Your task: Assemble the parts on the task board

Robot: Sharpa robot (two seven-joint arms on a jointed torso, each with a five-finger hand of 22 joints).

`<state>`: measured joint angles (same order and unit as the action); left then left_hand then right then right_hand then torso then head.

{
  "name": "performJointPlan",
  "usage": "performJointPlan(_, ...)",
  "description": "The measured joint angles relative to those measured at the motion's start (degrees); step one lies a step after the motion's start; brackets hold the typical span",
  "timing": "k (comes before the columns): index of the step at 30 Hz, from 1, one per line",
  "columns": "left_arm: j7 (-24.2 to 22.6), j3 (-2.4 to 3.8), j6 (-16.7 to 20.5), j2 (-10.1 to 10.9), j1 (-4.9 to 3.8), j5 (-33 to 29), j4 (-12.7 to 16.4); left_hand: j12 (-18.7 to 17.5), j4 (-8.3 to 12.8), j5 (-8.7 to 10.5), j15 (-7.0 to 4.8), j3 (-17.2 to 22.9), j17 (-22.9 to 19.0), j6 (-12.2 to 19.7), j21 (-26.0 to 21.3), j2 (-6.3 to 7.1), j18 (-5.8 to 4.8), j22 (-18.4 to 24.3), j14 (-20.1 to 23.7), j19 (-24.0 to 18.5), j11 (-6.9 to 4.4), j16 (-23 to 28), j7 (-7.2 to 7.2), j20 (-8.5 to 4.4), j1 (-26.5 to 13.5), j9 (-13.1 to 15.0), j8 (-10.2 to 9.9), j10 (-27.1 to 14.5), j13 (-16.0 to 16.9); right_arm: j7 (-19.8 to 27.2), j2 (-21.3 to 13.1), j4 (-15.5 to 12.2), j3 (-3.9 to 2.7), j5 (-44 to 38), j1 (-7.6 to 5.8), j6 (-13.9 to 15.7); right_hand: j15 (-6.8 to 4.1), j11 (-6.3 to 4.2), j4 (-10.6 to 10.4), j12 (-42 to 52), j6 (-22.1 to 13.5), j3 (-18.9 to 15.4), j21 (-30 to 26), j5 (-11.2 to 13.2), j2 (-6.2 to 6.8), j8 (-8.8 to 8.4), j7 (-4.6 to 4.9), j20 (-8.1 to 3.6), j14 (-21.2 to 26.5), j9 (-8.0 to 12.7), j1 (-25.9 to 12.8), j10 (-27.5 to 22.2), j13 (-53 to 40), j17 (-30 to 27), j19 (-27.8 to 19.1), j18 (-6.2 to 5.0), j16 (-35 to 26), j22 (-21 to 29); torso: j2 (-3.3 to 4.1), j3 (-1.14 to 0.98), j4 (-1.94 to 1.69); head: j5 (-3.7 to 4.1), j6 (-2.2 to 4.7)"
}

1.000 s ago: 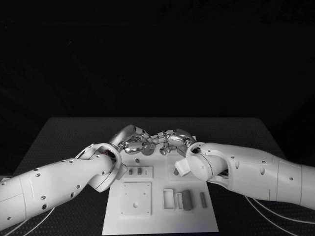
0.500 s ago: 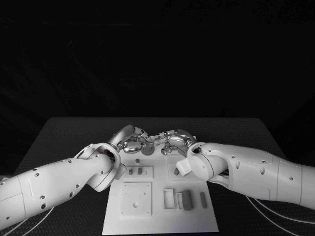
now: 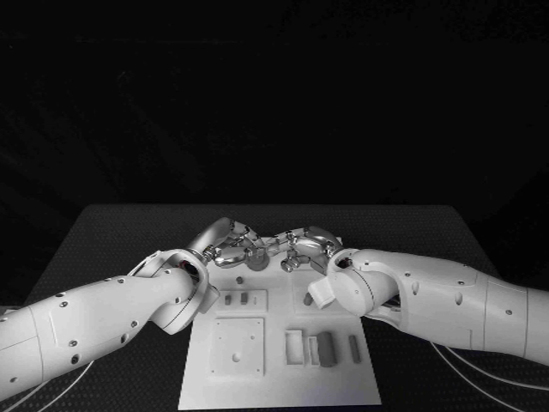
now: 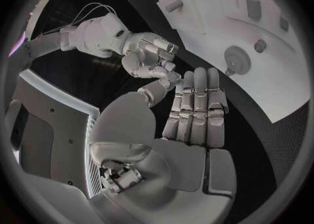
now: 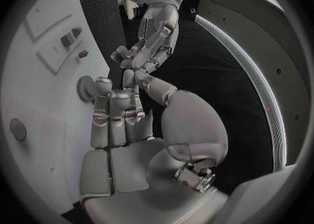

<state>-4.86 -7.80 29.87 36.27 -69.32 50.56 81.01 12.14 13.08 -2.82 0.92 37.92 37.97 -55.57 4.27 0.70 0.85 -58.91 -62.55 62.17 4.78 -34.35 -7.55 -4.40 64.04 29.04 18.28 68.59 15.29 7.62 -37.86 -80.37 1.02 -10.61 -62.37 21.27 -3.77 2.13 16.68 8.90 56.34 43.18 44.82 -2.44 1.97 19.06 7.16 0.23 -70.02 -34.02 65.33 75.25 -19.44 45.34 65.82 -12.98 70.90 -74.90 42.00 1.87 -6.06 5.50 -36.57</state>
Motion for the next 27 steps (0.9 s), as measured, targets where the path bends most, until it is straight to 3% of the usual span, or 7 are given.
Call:
performJointPlan(15,0.1,0.01,-0.5,0.0,-0.02,-0.2,-0.1,0.0,0.2,0.00,-0.42,0.5,0.9,-0.9,0.2,-0.49,0.00,-0.7,-0.8,0.5,-0.42,0.0,0.53,-0.52,-0.5,0.4,0.9,0.9,0.3,-0.2,-0.1,0.0,0.05,-1.0,0.01,-0.5,0.01,0.32,0.0,-0.3,-0.1,0.0,0.0,0.0,0.03,0.00,0.05,-0.12,0.0,-0.2,0.0,-0.3,-0.2,0.1,-0.2,-0.07,0.0,0.0,0.00,0.01,0.00,0.10,-0.06)
performJointPlan(23,0.2,0.02,-0.8,0.0,-0.02,-0.2,-0.1,0.0,0.2,0.01,-0.42,0.5,1.1,-1.0,0.2,-0.77,0.00,-0.8,-1.2,0.5,-0.39,0.0,0.60,-0.51,-0.8,0.7,1.0,1.2,0.4,-0.2,-0.1,0.1,0.07,-1.3,0.02,-0.7,0.24,1.03,-0.2,-1.3,-1.6,-0.2,0.0,0.0,1.16,-0.89,0.97,-0.11,0.2,-0.3,-1.2,-1.7,-0.2,0.3,-0.3,-0.08,0.0,0.0,-0.01,0.02,-0.02,0.15,-0.06)
performJointPlan(27,0.3,0.02,-0.8,0.0,-0.02,-0.2,-0.2,0.0,0.2,0.01,-0.42,0.5,1.2,-1.0,0.2,-0.77,0.00,-0.8,-1.2,0.5,-0.61,0.0,0.60,-0.51,-0.8,0.7,1.0,1.5,0.4,-0.2,-0.1,0.0,0.08,-1.5,0.02,-1.3,0.83,1.41,0.1,-2.2,-3.1,-3.2,0.0,0.0,2.04,-1.90,1.41,-0.05,0.8,0.1,-2.8,-3.2,-0.1,0.4,-0.4,-0.08,0.0,0.0,-0.01,0.05,-0.02,0.15,-0.07)
